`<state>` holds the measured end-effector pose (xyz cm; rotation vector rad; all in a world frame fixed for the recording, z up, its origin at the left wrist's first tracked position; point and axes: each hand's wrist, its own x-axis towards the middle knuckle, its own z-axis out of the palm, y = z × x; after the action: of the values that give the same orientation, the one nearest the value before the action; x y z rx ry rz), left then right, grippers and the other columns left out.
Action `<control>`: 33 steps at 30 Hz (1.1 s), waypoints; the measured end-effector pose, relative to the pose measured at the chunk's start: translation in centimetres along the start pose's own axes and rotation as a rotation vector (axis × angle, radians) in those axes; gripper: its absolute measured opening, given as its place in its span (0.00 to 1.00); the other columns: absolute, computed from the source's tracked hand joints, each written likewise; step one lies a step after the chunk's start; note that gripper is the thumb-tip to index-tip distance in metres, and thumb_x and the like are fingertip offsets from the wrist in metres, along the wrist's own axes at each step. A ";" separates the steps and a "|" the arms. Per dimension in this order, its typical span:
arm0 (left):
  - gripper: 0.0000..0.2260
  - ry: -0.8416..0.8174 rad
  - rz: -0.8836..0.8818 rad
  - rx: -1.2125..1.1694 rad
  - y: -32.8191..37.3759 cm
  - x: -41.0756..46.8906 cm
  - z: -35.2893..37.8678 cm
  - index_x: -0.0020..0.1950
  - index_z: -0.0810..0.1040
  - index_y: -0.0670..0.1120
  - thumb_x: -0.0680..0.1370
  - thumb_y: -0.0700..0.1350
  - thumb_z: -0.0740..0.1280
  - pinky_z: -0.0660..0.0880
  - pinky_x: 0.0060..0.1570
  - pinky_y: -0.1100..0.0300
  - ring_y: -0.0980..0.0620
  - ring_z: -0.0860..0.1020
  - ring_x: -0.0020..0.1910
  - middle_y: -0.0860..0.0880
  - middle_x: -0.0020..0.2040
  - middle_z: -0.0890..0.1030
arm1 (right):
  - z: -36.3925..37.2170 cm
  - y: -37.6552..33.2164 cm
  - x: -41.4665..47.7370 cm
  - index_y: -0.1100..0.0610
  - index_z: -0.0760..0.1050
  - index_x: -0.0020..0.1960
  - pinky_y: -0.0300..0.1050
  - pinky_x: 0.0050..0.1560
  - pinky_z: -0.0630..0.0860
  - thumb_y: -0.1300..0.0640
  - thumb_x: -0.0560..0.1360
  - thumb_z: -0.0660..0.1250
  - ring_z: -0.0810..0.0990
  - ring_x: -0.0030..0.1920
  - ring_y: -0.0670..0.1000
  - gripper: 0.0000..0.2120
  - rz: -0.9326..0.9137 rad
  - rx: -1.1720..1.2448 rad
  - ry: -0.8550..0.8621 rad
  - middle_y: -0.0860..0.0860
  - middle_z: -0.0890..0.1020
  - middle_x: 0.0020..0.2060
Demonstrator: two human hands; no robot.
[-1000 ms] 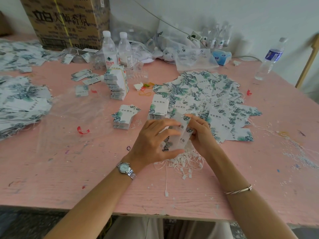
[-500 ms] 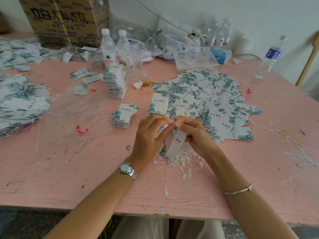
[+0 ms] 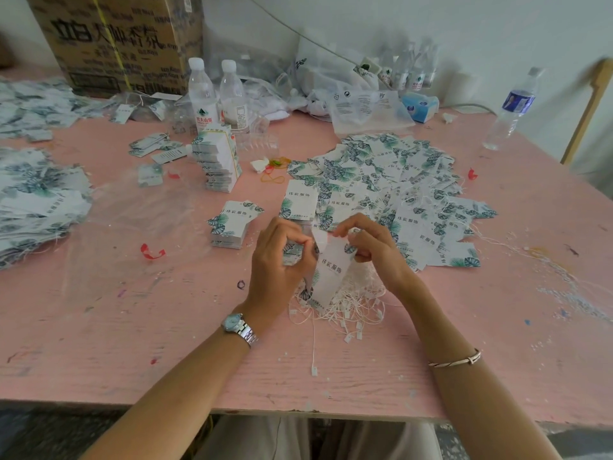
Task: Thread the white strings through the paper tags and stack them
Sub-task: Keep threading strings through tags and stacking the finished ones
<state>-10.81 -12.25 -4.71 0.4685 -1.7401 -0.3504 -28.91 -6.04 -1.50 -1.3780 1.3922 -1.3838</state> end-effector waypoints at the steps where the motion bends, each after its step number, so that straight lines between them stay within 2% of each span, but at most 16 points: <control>1: 0.03 -0.006 -0.020 -0.027 0.0 0.0 0.0 0.42 0.75 0.38 0.75 0.36 0.67 0.74 0.48 0.62 0.57 0.73 0.46 0.49 0.44 0.75 | -0.1 0.0 0.0 0.58 0.78 0.46 0.33 0.30 0.63 0.61 0.71 0.57 0.65 0.29 0.42 0.11 -0.007 -0.030 -0.003 0.42 0.75 0.33; 3: 0.03 -0.015 -0.061 -0.070 0.0 0.0 0.0 0.43 0.74 0.39 0.75 0.37 0.66 0.71 0.48 0.68 0.59 0.73 0.46 0.49 0.44 0.75 | -0.2 0.1 0.1 0.59 0.78 0.45 0.33 0.30 0.63 0.63 0.68 0.55 0.66 0.30 0.41 0.14 -0.019 -0.037 -0.010 0.42 0.75 0.31; 4: 0.02 -0.017 -0.084 -0.096 0.0 0.0 0.0 0.43 0.74 0.40 0.76 0.37 0.66 0.72 0.48 0.66 0.59 0.74 0.46 0.48 0.45 0.75 | -0.3 0.1 0.2 0.60 0.78 0.45 0.33 0.31 0.62 0.63 0.67 0.55 0.66 0.31 0.42 0.14 -0.024 -0.025 -0.010 0.42 0.74 0.31; 7: 0.04 -0.010 -0.147 -0.177 0.1 -0.1 -0.2 0.43 0.73 0.41 0.77 0.37 0.66 0.76 0.45 0.55 0.53 0.78 0.47 0.51 0.45 0.78 | -0.4 0.1 0.3 0.60 0.78 0.46 0.32 0.32 0.64 0.66 0.66 0.57 0.67 0.30 0.42 0.14 -0.036 0.038 0.014 0.44 0.74 0.30; 9: 0.05 -0.007 -0.150 -0.198 0.2 -0.1 -0.3 0.42 0.73 0.40 0.77 0.37 0.66 0.77 0.44 0.51 0.51 0.80 0.46 0.53 0.46 0.80 | -0.6 0.1 0.3 0.60 0.77 0.46 0.32 0.33 0.67 0.67 0.68 0.60 0.70 0.31 0.41 0.11 -0.049 0.101 0.044 0.46 0.76 0.31; 11: 0.05 -0.018 -0.136 -0.207 0.2 -0.1 -0.4 0.42 0.73 0.41 0.77 0.37 0.66 0.77 0.44 0.55 0.53 0.81 0.47 0.54 0.46 0.81 | -0.8 0.2 0.3 0.61 0.76 0.47 0.33 0.36 0.69 0.67 0.70 0.63 0.73 0.33 0.43 0.08 -0.078 0.136 0.078 0.50 0.78 0.33; 14: 0.05 -0.038 -0.099 -0.212 0.5 -0.2 -0.3 0.42 0.72 0.42 0.77 0.37 0.67 0.71 0.47 0.71 0.63 0.79 0.47 0.51 0.46 0.83 | -1.2 0.4 0.4 0.61 0.77 0.48 0.38 0.39 0.71 0.67 0.74 0.67 0.75 0.35 0.47 0.05 -0.115 0.157 0.146 0.52 0.80 0.35; 16: 0.05 -0.047 -0.090 -0.229 0.5 -0.3 -0.2 0.42 0.72 0.39 0.77 0.36 0.66 0.69 0.47 0.74 0.64 0.79 0.46 0.48 0.44 0.83 | -1.4 0.6 0.5 0.62 0.78 0.51 0.40 0.42 0.75 0.68 0.76 0.68 0.76 0.37 0.49 0.05 -0.123 0.160 0.188 0.52 0.82 0.38; 19: 0.04 -0.035 -0.108 -0.243 0.6 -0.4 -0.1 0.43 0.73 0.39 0.77 0.36 0.66 0.70 0.43 0.72 0.63 0.79 0.44 0.54 0.43 0.81 | -1.3 0.8 0.6 0.63 0.80 0.51 0.40 0.39 0.77 0.69 0.76 0.69 0.78 0.34 0.49 0.05 -0.121 0.116 0.229 0.56 0.83 0.38; 22: 0.04 0.002 -0.134 -0.230 0.6 -0.3 -0.2 0.44 0.74 0.41 0.78 0.39 0.66 0.72 0.39 0.64 0.59 0.80 0.43 0.60 0.44 0.80 | -1.1 1.0 0.7 0.61 0.82 0.48 0.39 0.33 0.77 0.68 0.76 0.70 0.78 0.30 0.48 0.04 -0.108 0.027 0.258 0.59 0.82 0.35; 25: 0.02 0.015 -0.154 -0.220 0.9 -0.2 -0.3 0.46 0.74 0.45 0.79 0.41 0.66 0.73 0.40 0.64 0.57 0.78 0.40 0.63 0.43 0.79 | -1.0 1.3 0.7 0.59 0.83 0.48 0.38 0.30 0.76 0.65 0.76 0.70 0.76 0.27 0.46 0.04 -0.095 -0.067 0.276 0.52 0.82 0.30; 27: 0.01 0.011 -0.191 -0.209 1.0 -0.1 -0.2 0.48 0.75 0.46 0.79 0.43 0.65 0.72 0.41 0.65 0.58 0.76 0.40 0.65 0.42 0.79 | -0.9 1.4 0.7 0.59 0.84 0.50 0.36 0.29 0.72 0.63 0.77 0.70 0.72 0.27 0.43 0.04 -0.109 -0.134 0.264 0.50 0.80 0.30; 30: 0.01 -0.006 -0.236 -0.196 0.9 -0.1 -0.2 0.49 0.76 0.48 0.79 0.44 0.66 0.71 0.42 0.68 0.62 0.74 0.40 0.66 0.44 0.78 | -0.7 1.2 0.7 0.60 0.83 0.54 0.36 0.33 0.67 0.62 0.79 0.68 0.68 0.30 0.43 0.07 -0.145 -0.188 0.223 0.51 0.77 0.32; 33: 0.04 -0.054 -0.301 -0.204 0.9 -0.1 0.0 0.52 0.76 0.49 0.80 0.48 0.65 0.70 0.39 0.67 0.58 0.73 0.37 0.60 0.42 0.77 | -0.5 1.0 0.6 0.63 0.80 0.60 0.40 0.39 0.69 0.64 0.81 0.64 0.70 0.35 0.48 0.11 -0.173 -0.221 0.166 0.54 0.75 0.36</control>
<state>-10.87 -11.40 -4.30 0.5768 -1.6649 -0.7541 -29.73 -6.65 -2.33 -1.5870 1.6047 -1.5206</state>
